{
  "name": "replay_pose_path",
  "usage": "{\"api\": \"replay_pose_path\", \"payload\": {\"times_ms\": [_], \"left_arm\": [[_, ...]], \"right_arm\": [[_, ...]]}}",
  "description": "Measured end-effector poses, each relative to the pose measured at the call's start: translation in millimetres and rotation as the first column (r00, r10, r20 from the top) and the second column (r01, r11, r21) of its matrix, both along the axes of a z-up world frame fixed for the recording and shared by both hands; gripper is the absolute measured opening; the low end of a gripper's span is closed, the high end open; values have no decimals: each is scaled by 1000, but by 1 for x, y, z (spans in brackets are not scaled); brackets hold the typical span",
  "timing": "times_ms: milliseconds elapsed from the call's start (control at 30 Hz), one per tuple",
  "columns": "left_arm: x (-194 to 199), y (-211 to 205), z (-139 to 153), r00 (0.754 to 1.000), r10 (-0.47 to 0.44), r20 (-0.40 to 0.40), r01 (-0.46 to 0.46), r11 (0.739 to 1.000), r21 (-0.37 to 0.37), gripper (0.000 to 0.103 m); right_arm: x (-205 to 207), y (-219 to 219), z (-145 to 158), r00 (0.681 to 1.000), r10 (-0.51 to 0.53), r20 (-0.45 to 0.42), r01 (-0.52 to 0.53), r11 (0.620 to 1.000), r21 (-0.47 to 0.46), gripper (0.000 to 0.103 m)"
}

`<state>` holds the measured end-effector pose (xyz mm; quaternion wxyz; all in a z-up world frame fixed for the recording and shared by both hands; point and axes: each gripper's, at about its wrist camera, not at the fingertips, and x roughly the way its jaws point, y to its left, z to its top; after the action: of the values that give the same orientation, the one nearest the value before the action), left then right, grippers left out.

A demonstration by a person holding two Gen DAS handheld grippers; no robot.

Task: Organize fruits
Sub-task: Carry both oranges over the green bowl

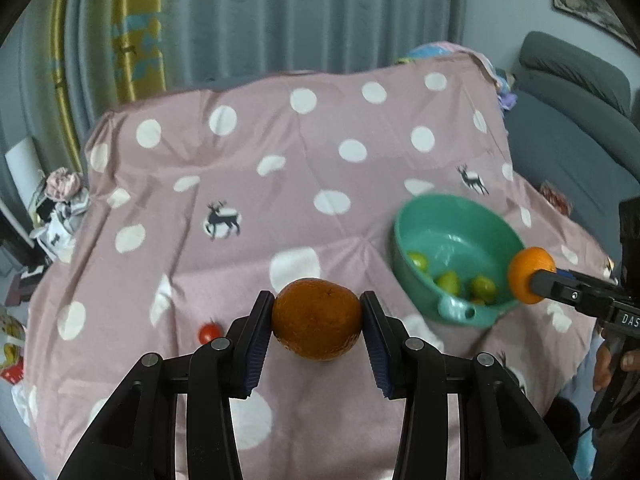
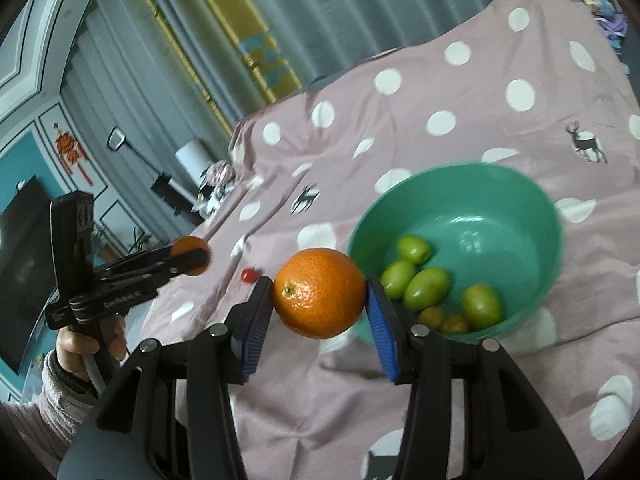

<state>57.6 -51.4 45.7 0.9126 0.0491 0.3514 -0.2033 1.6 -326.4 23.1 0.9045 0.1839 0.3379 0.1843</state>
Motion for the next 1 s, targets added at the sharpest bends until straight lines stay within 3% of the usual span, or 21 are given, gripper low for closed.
{"api": "replay_pose_path", "payload": {"times_ms": [267,700,1000], "left_arm": [[12,-23,6,999,-46,1,46,999,-6,44],[23,-129,-27,964,-254,-80,258,965,48,44],[32,-164,-44,953,-282,-109,293,951,97,44]], "right_arm": [[2,-31,-5,997,-73,-1,73,997,15,47],[12,-52,-26,991,-130,-36,130,992,5,47],[21,-64,-36,987,-150,-54,151,989,4,48]]}}
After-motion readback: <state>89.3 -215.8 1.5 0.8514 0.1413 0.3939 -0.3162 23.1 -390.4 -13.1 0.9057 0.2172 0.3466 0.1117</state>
